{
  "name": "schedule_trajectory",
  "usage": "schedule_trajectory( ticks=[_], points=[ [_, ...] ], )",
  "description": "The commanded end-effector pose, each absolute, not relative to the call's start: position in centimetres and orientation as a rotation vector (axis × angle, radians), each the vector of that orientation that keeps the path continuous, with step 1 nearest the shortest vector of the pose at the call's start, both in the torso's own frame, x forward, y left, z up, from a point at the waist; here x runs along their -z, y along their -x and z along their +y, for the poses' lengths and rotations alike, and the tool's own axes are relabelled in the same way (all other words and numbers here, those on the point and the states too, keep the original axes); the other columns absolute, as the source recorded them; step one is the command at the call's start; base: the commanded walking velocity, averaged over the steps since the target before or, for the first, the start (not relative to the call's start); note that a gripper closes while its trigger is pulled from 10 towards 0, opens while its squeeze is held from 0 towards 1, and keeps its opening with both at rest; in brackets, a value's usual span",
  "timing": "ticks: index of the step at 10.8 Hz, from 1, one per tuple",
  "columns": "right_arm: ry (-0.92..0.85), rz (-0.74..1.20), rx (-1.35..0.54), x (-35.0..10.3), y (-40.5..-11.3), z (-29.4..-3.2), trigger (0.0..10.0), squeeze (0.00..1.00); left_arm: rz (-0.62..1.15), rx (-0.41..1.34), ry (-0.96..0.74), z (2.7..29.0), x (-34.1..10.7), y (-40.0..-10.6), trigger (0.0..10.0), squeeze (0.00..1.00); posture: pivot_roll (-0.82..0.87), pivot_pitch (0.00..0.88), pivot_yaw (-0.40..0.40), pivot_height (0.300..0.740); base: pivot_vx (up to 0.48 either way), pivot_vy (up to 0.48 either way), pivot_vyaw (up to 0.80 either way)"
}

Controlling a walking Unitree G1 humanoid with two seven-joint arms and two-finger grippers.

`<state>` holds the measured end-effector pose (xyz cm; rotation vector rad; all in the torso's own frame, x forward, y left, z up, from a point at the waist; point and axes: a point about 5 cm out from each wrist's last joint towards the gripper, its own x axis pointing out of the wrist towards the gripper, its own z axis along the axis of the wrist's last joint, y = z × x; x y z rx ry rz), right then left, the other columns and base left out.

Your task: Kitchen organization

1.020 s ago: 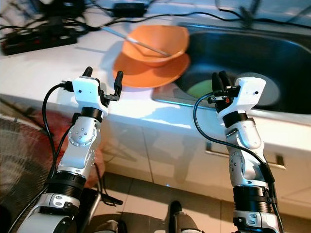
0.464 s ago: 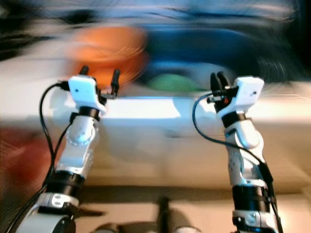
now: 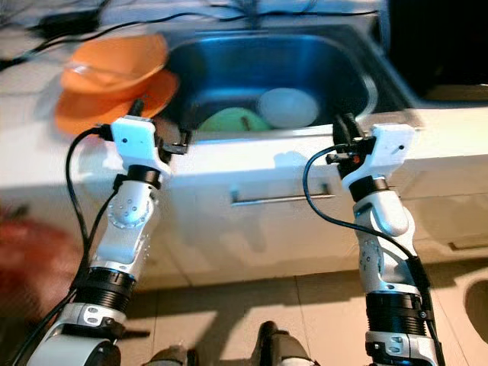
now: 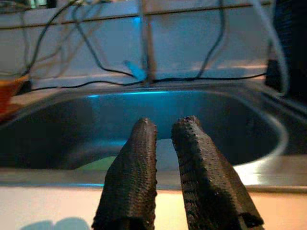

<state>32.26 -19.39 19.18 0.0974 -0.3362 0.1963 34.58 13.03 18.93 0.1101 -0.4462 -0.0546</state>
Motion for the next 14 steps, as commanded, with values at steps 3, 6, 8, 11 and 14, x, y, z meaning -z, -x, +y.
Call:
schedule_trajectory(
  ticks=[3, 6, 8, 11, 14],
  points=[
    [-0.059, -0.356, -0.2, -19.64, -32.33, -19.26, 10.0, 0.0, -0.458, 0.032, -0.106, 13.21, -19.06, -34.3, 10.0, 0.0, -0.01, 0.174, 0.015, 0.74, 0.0, 0.0, 0.0],
    [-0.048, -0.352, -0.165, -19.54, -32.48, -19.77, 10.0, 0.0, -0.46, 0.037, -0.109, 13.04, -19.09, -34.24, 10.0, 0.0, -0.01, 0.175, 0.016, 0.74, 0.0, 0.0, 0.29],
    [-0.053, -0.344, -0.177, -19.31, -32.41, -19.54, 10.0, 0.0, -0.461, 0.041, -0.11, 12.91, -19.12, -34.23, 10.0, 0.0, -0.01, 0.175, 0.019, 0.74, 0.0, 0.0, 0.0],
    [-0.036, -0.348, -0.175, -19.32, -32.45, -19.5, 10.0, 0.0, -0.461, 0.049, -0.111, 12.78, -19.15, -34.28, 10.0, 0.0, -0.01, 0.163, 0.025, 0.74, 0.0, 0.0, 0.0],
    [-0.047, -0.351, -0.178, -19.23, -32.36, -19.4, 10.0, 0.0, -0.464, 0.061, -0.109, 12.41, -19.17, -34.2, 10.0, 0.0, -0.01, 0.154, 0.028, 0.74, 0.0, 0.0, 0.16]
  ],
)
